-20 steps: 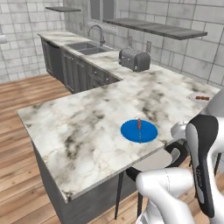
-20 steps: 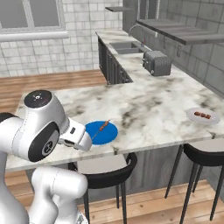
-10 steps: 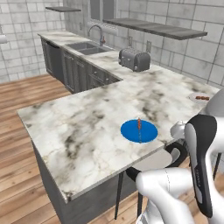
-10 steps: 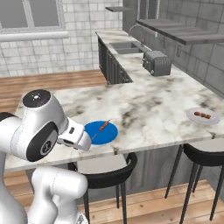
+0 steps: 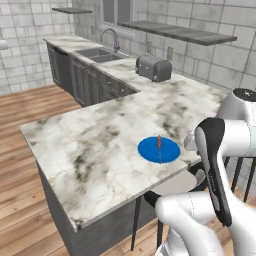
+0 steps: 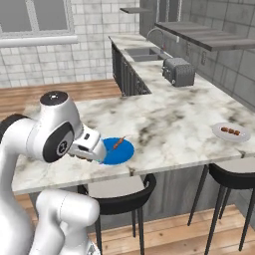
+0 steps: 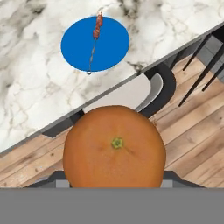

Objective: Pick up the tangerine and kiwi from the fridge and place one fruit on each plate on the dining counter.

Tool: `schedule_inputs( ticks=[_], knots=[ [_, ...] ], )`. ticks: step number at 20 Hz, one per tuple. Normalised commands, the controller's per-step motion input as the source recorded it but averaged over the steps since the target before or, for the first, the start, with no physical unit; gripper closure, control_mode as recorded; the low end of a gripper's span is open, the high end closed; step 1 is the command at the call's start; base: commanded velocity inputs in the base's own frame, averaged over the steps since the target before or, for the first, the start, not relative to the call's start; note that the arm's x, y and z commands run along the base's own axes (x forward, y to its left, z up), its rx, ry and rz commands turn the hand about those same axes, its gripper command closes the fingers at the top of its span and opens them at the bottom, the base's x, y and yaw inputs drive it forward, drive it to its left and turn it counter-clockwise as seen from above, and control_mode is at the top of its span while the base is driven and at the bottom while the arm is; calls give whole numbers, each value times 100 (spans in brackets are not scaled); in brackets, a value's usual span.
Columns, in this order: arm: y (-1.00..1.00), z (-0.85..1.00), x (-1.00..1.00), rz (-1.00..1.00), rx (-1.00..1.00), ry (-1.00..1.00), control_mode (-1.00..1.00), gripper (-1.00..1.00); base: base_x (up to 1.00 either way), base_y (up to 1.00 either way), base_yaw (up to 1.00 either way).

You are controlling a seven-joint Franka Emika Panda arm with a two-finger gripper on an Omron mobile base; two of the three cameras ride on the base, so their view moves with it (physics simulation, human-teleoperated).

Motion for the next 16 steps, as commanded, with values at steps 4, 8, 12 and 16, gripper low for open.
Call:
schedule_inputs(
  ticks=[4, 8, 12, 16],
  knots=[
    [24, -10, 100, 0, 0, 23, -100, 100, 0, 0, 0],
    [3, -82, 100, 0, 0, 18, -100, 100, 0, 0, 0],
    [7, -100, 100, 0, -2, 32, -100, 100, 0, 0, 0],
    [0, -95, 100, 0, 0, 34, -100, 100, 0, 0, 0]
  ],
)
